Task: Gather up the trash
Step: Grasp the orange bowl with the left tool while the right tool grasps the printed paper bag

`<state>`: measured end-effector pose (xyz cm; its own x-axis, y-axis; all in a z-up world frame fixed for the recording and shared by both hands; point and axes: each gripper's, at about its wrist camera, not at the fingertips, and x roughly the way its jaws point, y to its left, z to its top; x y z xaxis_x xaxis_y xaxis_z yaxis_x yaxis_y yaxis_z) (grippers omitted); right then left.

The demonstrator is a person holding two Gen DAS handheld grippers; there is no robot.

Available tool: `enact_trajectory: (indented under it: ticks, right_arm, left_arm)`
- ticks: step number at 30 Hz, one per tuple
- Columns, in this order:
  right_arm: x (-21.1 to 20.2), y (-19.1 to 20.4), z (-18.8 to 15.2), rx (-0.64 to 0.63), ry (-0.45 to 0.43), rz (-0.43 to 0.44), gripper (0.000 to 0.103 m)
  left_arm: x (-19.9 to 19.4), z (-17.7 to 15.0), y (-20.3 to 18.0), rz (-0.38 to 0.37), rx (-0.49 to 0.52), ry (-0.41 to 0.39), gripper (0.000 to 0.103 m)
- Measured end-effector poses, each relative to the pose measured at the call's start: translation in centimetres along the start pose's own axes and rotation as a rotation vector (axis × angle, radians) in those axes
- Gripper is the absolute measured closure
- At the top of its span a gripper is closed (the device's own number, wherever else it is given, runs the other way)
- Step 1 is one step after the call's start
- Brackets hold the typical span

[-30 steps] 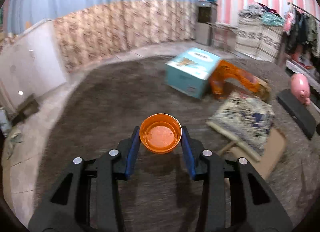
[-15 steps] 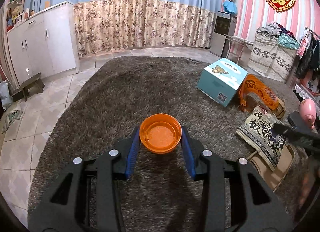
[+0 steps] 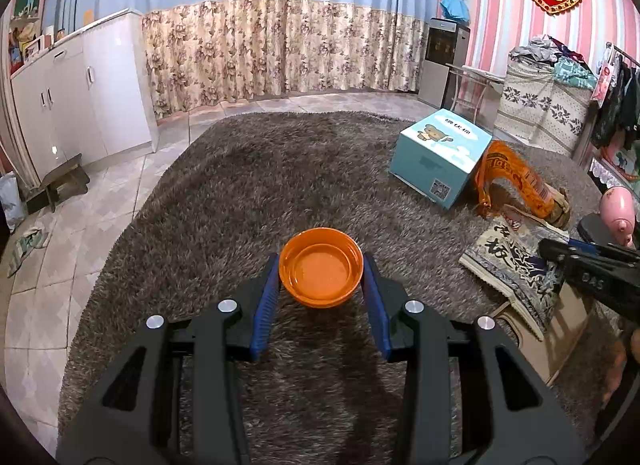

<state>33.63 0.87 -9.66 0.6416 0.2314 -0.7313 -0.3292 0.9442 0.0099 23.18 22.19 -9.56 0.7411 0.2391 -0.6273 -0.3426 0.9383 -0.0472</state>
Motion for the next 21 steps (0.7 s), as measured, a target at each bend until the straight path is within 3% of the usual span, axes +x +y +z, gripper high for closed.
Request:
enact_trajectory:
  ticks: [5, 13, 18, 21]
  right_arm:
    - [-3.3, -2.1, -1.1, 0.029, -0.052, 0.001, 0.097]
    - [-10.4, -8.1, -4.9, 0.158, -0.136, 0.021, 0.099]
    - [-15.7, -12.1, -6.9, 0.191, -0.207, -0.018, 0.099]
    - [-18.6, -15.4, -8.2, 0.245, -0.248, -0.036, 0.099]
  left_arm:
    - [0.2, 0.0, 0.1, 0.005, -0.001, 0.001, 0.064]
    - [0.3, -0.2, -0.1, 0.015, 0.012, -0.008, 0.064]
    - [-1.1, -0.2, -1.6, 0.054, 0.071, -0.05, 0.064]
    - [-3.1, -0.3, -3.1, 0.003, 0.068, -0.06, 0.064]
